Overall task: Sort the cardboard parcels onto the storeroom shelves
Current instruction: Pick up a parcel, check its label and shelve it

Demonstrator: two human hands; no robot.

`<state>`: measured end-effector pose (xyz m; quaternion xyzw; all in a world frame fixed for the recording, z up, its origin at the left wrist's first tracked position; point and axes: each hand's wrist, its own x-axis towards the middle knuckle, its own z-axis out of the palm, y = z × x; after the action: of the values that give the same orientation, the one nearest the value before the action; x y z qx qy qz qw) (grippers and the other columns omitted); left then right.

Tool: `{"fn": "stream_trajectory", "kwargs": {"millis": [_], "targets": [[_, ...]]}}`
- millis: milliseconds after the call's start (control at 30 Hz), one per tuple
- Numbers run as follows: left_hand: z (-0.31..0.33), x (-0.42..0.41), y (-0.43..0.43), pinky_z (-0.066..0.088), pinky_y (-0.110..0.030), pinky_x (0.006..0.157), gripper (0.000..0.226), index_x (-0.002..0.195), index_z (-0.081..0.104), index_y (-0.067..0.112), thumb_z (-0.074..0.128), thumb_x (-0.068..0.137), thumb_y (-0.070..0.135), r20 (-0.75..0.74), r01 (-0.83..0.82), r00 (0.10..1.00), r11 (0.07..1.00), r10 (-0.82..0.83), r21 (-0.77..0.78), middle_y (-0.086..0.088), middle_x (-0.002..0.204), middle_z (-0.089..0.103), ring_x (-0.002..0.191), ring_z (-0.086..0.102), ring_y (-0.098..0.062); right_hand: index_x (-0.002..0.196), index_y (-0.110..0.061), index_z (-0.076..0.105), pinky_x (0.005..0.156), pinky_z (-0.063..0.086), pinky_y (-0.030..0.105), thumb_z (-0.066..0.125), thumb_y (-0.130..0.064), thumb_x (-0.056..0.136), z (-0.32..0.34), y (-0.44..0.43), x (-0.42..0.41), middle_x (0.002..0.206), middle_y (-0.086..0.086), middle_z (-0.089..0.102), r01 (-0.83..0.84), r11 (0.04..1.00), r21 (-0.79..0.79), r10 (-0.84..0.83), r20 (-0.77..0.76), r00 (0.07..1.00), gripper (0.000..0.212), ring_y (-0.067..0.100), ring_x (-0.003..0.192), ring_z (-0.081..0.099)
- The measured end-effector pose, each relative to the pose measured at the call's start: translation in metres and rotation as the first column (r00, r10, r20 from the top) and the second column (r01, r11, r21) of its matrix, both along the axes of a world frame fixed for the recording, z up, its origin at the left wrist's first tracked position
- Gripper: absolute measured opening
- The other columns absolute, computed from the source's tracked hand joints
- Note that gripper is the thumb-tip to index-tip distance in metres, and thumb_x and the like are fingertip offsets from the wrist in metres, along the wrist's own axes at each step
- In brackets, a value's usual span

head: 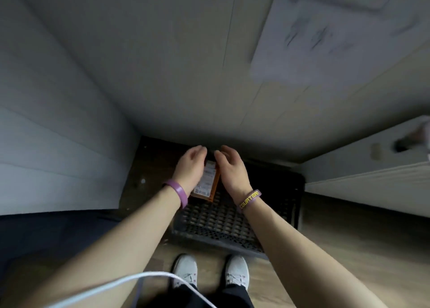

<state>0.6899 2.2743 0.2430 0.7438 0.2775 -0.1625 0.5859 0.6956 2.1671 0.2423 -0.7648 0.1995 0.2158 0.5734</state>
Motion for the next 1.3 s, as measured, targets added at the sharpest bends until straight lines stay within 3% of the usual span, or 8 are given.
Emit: {"fn": "stream_trajectory", "kwargs": {"millis": [100,300,433,633,800,1033,1200,1300], "targets": [[0.103,0.009,0.003,0.032,-0.021,0.084,0.035,0.120,0.061,0.008,0.041,0.100,0.028,0.058,-0.019,0.998,1.000,0.018,0.001,-0.010,0.127,0.059,0.109,0.053,-0.018,0.139,-0.007,0.049,0.098,0.035,0.015,0.054,-0.025,0.098,0.103,0.005,0.004,0.140,0.006,0.054,-0.056,0.998,-0.011,0.057,0.078,0.995,0.045,0.014,0.127,0.050],[0.283,0.013,0.010,0.037,-0.027,0.093,0.033,0.116,0.061,0.004,0.041,0.100,0.024,0.236,-0.116,0.965,0.993,0.113,0.000,-0.012,0.121,0.060,0.117,0.052,-0.024,0.139,-0.011,0.048,0.105,0.042,0.040,0.053,-0.030,0.098,0.285,0.013,0.014,0.139,0.007,0.055,-0.124,0.992,0.031,0.111,0.265,0.958,0.046,0.020,0.125,0.053],[0.380,-0.012,0.008,0.035,-0.029,0.103,0.039,0.127,0.057,0.004,0.042,0.100,0.027,0.391,-0.193,0.904,0.981,0.171,0.017,-0.012,0.135,0.056,0.126,0.049,-0.025,0.140,-0.012,0.048,0.108,0.042,0.042,0.052,-0.032,0.098,0.380,0.014,0.004,0.139,0.007,0.055,-0.231,0.972,0.049,0.193,0.405,0.894,0.047,0.020,0.126,0.052],[0.476,-0.105,-0.003,0.033,-0.024,0.097,0.038,0.128,0.057,0.010,0.041,0.100,0.031,0.550,-0.414,0.767,0.910,0.330,0.030,-0.008,0.136,0.055,0.125,0.048,-0.021,0.139,-0.013,0.048,0.108,0.043,0.042,0.052,-0.034,0.097,0.472,0.005,-0.055,0.139,0.005,0.055,-0.470,0.881,0.044,0.375,0.540,0.754,0.048,0.011,0.112,0.051],[0.534,-0.203,-0.007,0.032,-0.025,0.099,0.043,0.132,0.053,0.013,0.039,0.099,0.036,0.609,-0.576,0.665,0.816,0.433,0.050,-0.004,0.140,0.052,0.129,0.046,-0.019,0.140,-0.016,0.047,0.109,0.042,0.043,0.051,-0.037,0.097,0.534,0.011,-0.131,0.140,0.001,0.053,-0.665,0.744,0.062,0.498,0.612,0.614,0.048,0.017,0.126,0.051],[0.600,-0.359,-0.002,0.030,-0.025,0.092,0.038,0.127,0.055,0.023,0.039,0.098,0.040,0.710,-0.756,0.507,0.648,0.489,0.094,0.002,0.132,0.054,0.122,0.048,-0.014,0.138,-0.016,0.049,0.108,0.043,0.043,0.052,-0.033,0.098,0.600,0.049,-0.267,0.137,0.002,0.055,-0.879,0.471,0.080,0.587,0.716,0.379,0.044,0.017,0.124,0.052],[0.618,-0.497,0.006,0.033,-0.027,0.096,0.031,0.119,0.058,0.026,0.043,0.097,0.043,0.735,-0.887,0.356,0.456,0.578,0.071,0.003,0.127,0.056,0.120,0.050,-0.015,0.138,-0.017,0.048,0.108,0.043,0.042,0.052,-0.035,0.097,0.624,0.079,-0.386,0.136,0.002,0.056,-0.971,0.233,0.058,0.655,0.728,0.200,0.045,0.017,0.124,0.052],[0.621,-0.590,0.002,0.036,-0.025,0.090,0.023,0.108,0.059,0.031,0.045,0.096,0.043,0.734,-0.950,0.242,0.308,0.635,0.048,0.003,0.125,0.059,0.110,0.053,-0.011,0.139,-0.017,0.048,0.109,0.041,0.041,0.054,-0.035,0.096,0.630,0.095,-0.472,0.136,0.003,0.055,-0.995,0.080,0.052,0.682,0.726,0.093,0.046,0.016,0.125,0.051]]}}
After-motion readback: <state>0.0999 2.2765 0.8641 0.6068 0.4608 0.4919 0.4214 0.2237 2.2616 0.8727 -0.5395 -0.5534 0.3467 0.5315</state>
